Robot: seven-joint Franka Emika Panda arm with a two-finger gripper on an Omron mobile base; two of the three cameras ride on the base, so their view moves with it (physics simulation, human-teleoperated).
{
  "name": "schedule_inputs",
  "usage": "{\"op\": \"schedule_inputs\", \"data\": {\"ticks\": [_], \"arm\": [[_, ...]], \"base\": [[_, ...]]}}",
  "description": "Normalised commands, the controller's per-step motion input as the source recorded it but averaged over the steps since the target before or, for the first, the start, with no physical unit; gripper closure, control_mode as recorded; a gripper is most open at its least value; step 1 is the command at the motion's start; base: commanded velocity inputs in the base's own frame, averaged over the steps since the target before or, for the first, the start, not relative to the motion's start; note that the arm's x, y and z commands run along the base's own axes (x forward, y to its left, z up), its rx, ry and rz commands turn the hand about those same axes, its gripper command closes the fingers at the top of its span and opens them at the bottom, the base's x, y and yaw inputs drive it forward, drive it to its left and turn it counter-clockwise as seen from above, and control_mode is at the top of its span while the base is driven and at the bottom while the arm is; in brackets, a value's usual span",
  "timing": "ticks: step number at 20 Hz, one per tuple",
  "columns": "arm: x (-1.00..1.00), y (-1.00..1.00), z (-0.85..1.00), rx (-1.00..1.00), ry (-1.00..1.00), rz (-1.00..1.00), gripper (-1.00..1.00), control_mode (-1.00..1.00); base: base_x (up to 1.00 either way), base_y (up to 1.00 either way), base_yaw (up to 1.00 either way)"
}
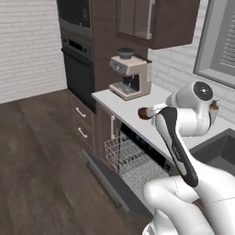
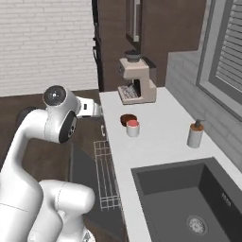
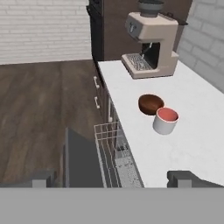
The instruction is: Pick up the cup and bowl from the counter, place them in the dishwasher, and close the dishwasher door.
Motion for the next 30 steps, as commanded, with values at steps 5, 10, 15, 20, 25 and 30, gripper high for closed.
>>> {"op": "schedule_inputs", "data": {"ticks": [5,10,15,20,25,30], "arm": [[0.0,0.0,0.0,0.0,0.0,0.0,-1.0,1.0],[0.0,0.0,0.0,0.0,0.0,0.0,-1.0,1.0],[0.0,0.0,0.0,0.0,0.0,0.0,-1.0,1.0],[0.0,0.0,0.0,0.0,0.0,0.0,-1.0,1.0],[0.27,-0.39,-0.1,0.0,0.14,0.03,-1.0,-1.0],[0.7,0.0,-0.28,-0.02,0.34,-0.16,-1.0,-1.0]], "base": [[0.05,-0.35,0.21],[0.01,-0.37,0.1],[-0.02,-0.36,0.08],[0.0,-0.52,0.12],[0.0,0.0,0.0],[0.0,0.0,0.0]]}}
